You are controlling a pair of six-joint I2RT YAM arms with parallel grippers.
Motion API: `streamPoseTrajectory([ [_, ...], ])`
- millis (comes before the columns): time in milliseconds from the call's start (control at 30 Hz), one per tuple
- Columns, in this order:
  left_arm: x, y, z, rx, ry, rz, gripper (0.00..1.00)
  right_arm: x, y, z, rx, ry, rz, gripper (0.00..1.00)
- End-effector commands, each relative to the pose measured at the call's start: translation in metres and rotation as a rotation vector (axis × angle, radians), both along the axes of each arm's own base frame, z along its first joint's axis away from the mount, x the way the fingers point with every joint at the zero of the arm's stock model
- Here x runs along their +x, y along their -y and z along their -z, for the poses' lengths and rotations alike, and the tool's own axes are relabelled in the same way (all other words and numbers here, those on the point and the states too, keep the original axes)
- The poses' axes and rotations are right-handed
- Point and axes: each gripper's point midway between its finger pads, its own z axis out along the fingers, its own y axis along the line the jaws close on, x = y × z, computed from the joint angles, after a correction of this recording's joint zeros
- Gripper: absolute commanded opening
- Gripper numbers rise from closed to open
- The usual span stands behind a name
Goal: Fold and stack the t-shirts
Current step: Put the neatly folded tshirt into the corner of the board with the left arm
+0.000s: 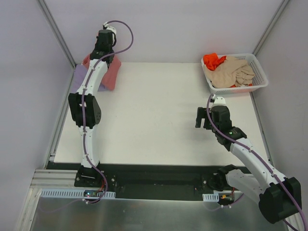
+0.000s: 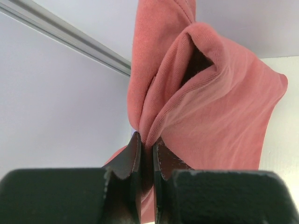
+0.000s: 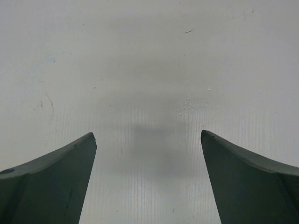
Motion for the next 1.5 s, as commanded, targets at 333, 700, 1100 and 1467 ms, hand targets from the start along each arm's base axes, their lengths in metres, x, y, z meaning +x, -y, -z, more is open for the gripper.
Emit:
streamPoseTrajectory([
  [333,0.013,-0.07,-0.004,-0.192,0.116,-0.045,0.0,0.011,0.005,-0.009,-0.001,0.031,0.05,0.96],
  [700,0.028,-0.128,0.081,-0.217,0.042,-0.208,0.25,0.012,0.007,-0.004,-0.013,0.008,0.068,0.96],
  [1100,-0.055,-0.051,-0.06,-0.53,0.234,-0.126,0.99,-0.004,-0.003,-0.033,0.12,0.037,0.063,0.96],
  [1467,-0.259,0.097,0.024,-0.973,0.08,0.035,0.99,-0.027,0.006,-0.034,0.193,0.076,0.107,0.96],
])
